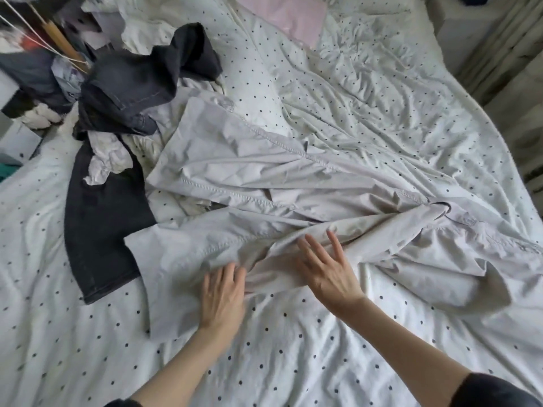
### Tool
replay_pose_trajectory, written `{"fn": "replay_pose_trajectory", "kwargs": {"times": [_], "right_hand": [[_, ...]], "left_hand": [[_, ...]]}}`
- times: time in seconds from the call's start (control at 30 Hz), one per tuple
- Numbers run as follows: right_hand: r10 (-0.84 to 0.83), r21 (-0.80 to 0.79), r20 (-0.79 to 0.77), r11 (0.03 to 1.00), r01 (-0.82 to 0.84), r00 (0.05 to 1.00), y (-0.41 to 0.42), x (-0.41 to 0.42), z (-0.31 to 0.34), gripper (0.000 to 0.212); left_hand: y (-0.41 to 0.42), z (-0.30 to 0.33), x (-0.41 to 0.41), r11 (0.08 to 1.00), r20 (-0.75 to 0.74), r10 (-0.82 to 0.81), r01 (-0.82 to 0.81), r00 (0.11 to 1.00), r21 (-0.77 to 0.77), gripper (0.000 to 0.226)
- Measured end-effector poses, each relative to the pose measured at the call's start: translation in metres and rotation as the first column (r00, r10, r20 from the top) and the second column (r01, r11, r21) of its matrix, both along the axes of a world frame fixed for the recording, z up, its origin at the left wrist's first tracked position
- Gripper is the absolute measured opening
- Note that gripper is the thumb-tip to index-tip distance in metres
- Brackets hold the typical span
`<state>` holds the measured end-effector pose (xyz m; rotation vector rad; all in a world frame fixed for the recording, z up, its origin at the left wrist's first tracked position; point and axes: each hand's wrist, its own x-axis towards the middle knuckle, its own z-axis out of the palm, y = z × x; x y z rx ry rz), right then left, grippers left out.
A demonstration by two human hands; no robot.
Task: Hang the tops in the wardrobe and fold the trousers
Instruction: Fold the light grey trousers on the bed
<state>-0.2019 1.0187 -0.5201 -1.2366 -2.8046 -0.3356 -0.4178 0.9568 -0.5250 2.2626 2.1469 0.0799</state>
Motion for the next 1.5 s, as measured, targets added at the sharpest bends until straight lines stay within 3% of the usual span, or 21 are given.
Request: {"fn": "replay_pose_trajectory", "kwargs": {"times": [0.13, 0.4, 0.47, 0.7, 0.8, 0.93, 0.97, 1.03, 1.13, 1.2, 1.27, 1.37, 1.43, 1.5], "right_hand": [[-0.039, 0.042, -0.193, 0.998, 0.048, 0.98, 0.03, -0.029, 0.026, 0.007], [-0.268, -0.117, -0.331, 0.963, 0.242, 0.905, 0.089, -0.076, 0.078, 0.015], [-0.327, -0.171, -0.345, 0.943, 0.284, 0.88, 0.11, -0.082, 0.088, 0.012], [-0.578, -0.289, -0.36, 0.815, 0.501, 0.732, 0.211, -0.095, 0.102, 0.031], [-0.684, -0.365, -0.315, 0.727, 0.582, 0.657, 0.243, -0.089, 0.083, 0.027], [-0.765, -0.419, -0.236, 0.637, 0.647, 0.6, 0.263, -0.097, 0.052, 0.031], [-0.746, -0.401, -0.25, 0.66, 0.635, 0.618, 0.26, -0.103, 0.047, 0.035], [-0.601, -0.289, -0.31, 0.798, 0.529, 0.737, 0.246, -0.122, 0.036, 0.039], [-0.368, -0.226, -0.315, 0.924, 0.308, 0.875, 0.221, -0.162, 0.025, 0.051], [-0.281, -0.267, -0.269, 0.941, 0.209, 0.921, 0.208, -0.185, 0.021, 0.057], [-0.212, -0.288, -0.183, 0.945, 0.153, 0.96, 0.205, -0.203, 0.01, 0.06], [-0.222, -0.376, -0.057, 0.908, 0.185, 0.973, 0.212, -0.211, 0.0, 0.066], [-0.273, -0.432, 0.013, 0.866, 0.251, 0.962, 0.221, -0.207, -0.007, 0.082], [-0.312, -0.482, 0.049, 0.825, 0.296, 0.949, 0.229, -0.207, -0.01, 0.092]], "left_hand": [[0.022, 0.033, -0.048, 0.993, 0.047, 0.097, -0.1, 0.994, 0.068, 0.039], [0.11, 0.098, -0.115, 0.988, 0.043, 0.06, -0.066, 0.997, 0.143, 0.021], [0.145, 0.114, -0.122, 0.974, 0.027, 0.033, -0.038, 0.999, 0.224, 0.02], [0.282, 0.127, -0.116, 0.874, -0.066, -0.092, 0.112, 0.994, 0.472, 0.014], [0.327, 0.11, -0.111, 0.892, -0.056, -0.107, 0.121, 0.993, 0.436, 0.019], [0.339, 0.075, -0.117, 0.971, 0.105, -0.057, 0.03, 0.993, 0.236, 0.044], [0.333, 0.066, -0.124, 0.973, 0.14, -0.061, 0.027, 0.988, 0.228, 0.045], [0.315, 0.048, -0.145, 0.969, 0.171, -0.053, 0.009, 0.984, 0.246, 0.043], [0.289, 0.026, -0.182, 0.971, 0.254, 0.115, -0.162, 0.96, 0.175, 0.043], [0.274, 0.02, -0.2, 0.946, 0.389, 0.289, -0.324, 0.875, 0.027, 0.048], [0.266, 0.017, -0.214, 0.895, 0.535, 0.432, -0.421, 0.726, -0.151, 0.052], [0.257, 0.019, -0.227, 0.855, 0.595, 0.508, -0.45, 0.623, -0.258, 0.05], [0.251, 0.023, -0.228, 0.815, 0.624, 0.576, -0.434, 0.528, -0.385, 0.041], [0.245, 0.027, -0.231, 0.733, 0.683, 0.675, -0.361, 0.28, -0.576, 0.037]]}}
